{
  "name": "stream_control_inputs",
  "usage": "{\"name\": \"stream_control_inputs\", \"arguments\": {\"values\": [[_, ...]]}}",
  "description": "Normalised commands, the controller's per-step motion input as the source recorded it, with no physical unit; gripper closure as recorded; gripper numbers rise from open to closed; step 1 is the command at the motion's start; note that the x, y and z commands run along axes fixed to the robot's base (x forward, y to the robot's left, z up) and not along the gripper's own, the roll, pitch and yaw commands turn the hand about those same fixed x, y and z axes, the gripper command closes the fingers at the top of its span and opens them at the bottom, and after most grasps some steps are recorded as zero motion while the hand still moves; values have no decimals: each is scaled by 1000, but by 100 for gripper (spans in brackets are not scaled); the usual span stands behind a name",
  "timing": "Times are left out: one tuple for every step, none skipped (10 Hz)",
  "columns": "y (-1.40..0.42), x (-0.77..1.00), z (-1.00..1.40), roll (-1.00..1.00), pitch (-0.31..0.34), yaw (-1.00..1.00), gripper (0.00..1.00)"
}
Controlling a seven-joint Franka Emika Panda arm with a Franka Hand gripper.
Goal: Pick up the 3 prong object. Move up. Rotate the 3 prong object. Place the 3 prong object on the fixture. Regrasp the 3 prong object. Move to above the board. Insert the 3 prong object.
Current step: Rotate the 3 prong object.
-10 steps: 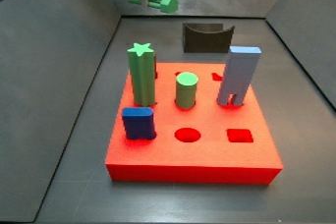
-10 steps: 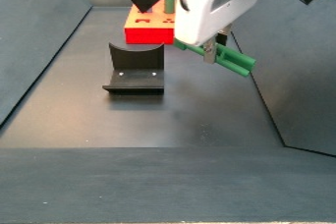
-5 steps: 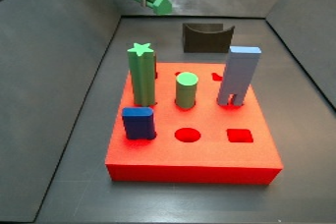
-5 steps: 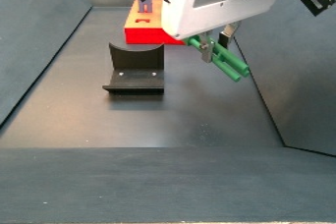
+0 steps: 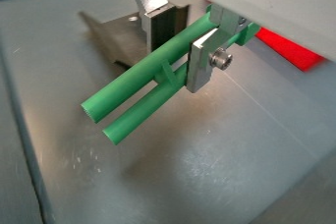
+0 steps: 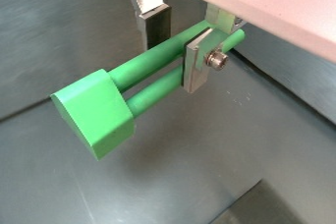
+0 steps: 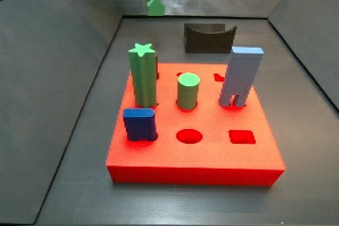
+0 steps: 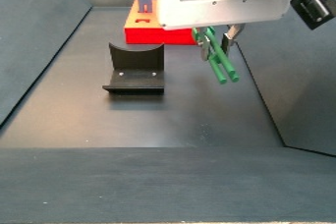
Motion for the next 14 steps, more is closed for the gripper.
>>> {"name": "stream_control_inputs", "arguments": {"values": [[21,14,-9,-67,-43,-776,100],[20,14,-9,-67,-43,-464,100],[20,14,-9,-67,-43,-352,100],[20,12,-10,-67,-42,-206,100],[0,0,-1000,0,0,0,100],[0,10,-1000,-1,-13,33,100],[-1,18,-1000,-8,-25,33,100],[-2,27,-1000,-32,-38,30,100],[2,31,-1000,-55,-41,24,100],[5,40,-1000,-75,-45,19,100],[6,44,-870,-101,-47,15,100],[8,43,-721,-123,-56,14,100],[10,42,-652,-134,-61,13,100],[12,39,-526,-151,-72,12,100]]}}
